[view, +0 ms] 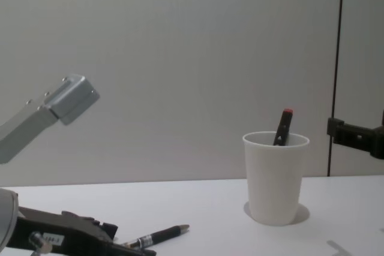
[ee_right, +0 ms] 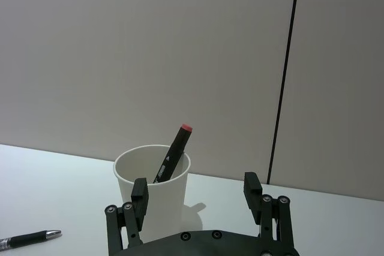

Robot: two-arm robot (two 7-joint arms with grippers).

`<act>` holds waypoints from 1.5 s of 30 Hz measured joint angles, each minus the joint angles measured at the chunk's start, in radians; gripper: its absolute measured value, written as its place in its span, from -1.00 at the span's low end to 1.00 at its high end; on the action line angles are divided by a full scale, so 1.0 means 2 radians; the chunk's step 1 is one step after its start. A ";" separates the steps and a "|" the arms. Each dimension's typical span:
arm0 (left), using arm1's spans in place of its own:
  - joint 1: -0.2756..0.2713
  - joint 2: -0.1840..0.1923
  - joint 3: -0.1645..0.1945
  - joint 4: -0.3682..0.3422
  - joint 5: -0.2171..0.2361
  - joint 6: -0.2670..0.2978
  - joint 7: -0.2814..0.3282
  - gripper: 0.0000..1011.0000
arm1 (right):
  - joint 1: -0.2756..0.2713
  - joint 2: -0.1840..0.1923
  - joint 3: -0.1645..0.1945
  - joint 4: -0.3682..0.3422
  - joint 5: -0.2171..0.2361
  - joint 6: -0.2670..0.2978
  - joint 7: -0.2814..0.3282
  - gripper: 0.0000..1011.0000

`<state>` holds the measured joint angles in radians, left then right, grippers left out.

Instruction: Place the pen into the pen holder.

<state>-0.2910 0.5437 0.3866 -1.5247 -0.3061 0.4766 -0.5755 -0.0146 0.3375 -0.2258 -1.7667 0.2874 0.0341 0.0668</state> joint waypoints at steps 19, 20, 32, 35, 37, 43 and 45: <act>-0.002 -0.005 0.003 0.005 0.001 -0.005 0.014 0.98 | 0.000 0.000 0.000 0.000 0.000 0.000 0.000 0.98; -0.002 -0.005 0.003 0.005 0.001 -0.006 0.014 0.98 | 0.000 0.000 0.000 0.000 0.000 0.000 0.000 0.98; -0.002 -0.006 0.004 0.006 0.002 -0.007 0.017 0.43 | 0.000 0.000 0.000 0.000 0.000 0.000 0.000 0.98; -0.002 -0.006 0.004 0.006 0.002 -0.007 0.017 0.24 | 0.000 0.000 0.000 0.000 0.000 0.000 0.000 0.98; -0.002 -0.006 0.004 0.006 0.002 -0.007 0.017 0.12 | 0.000 0.000 0.000 0.000 0.000 0.000 0.000 0.98; -0.002 -0.006 0.004 0.007 0.002 -0.007 0.018 -0.24 | 0.000 0.000 0.000 0.000 0.000 0.000 0.000 0.98; -0.002 -0.006 0.004 0.007 0.002 -0.007 0.018 -0.39 | 0.000 0.000 0.000 0.000 0.000 0.000 0.000 0.98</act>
<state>-0.2957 0.5316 0.3944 -1.5109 -0.3019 0.4632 -0.5399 -0.0146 0.3375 -0.2258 -1.7667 0.2874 0.0340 0.0668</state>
